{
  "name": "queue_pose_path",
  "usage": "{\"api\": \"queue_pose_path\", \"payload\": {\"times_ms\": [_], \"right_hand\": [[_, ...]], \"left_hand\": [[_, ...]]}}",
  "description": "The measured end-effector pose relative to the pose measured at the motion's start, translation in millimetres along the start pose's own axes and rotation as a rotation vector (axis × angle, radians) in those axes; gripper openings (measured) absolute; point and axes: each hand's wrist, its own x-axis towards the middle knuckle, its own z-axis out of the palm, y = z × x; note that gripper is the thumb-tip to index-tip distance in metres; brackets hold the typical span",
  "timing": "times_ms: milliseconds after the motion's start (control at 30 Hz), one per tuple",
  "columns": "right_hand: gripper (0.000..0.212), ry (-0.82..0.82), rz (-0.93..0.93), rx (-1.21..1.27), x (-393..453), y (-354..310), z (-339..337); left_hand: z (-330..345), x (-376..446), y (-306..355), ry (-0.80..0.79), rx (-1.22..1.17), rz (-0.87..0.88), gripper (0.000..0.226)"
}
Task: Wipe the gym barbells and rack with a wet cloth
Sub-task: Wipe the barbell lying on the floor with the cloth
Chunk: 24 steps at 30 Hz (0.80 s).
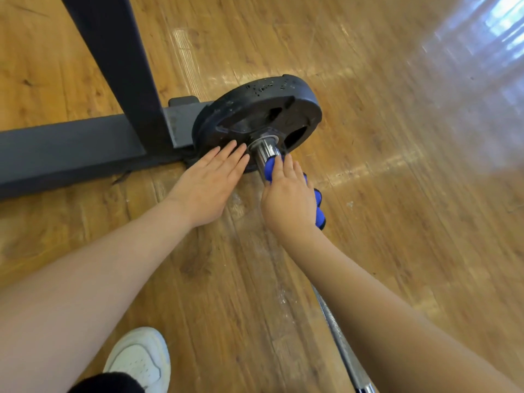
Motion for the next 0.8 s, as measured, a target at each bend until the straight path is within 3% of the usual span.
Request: {"api": "queue_pose_path", "payload": {"times_ms": [167,300,367,567,800], "right_hand": [[0.063,0.017,0.027,-0.129,20.3,-29.4,-0.2],[0.057,0.016,-0.205,-0.353,2.0,-25.8,8.3],[0.057,-0.009,-0.243,-0.351,-4.8,-16.0,8.5],[0.062,-0.009,0.048,-0.064,18.5,-19.4,-3.2],[0.06,0.105,0.033,-0.138,24.5,-37.6,9.1]], "left_hand": [[4.4,-0.8,0.1,-0.002,0.052,-0.018,0.07],[4.3,-1.5,-1.4,-0.037,0.162,0.001,0.067],[4.7,-2.4,-2.4,-0.048,0.189,0.008,0.065],[7.7,0.1,-6.3,-0.042,0.226,0.023,0.061],[10.7,-2.6,-5.0,-0.057,0.295,0.008,0.06]]}}
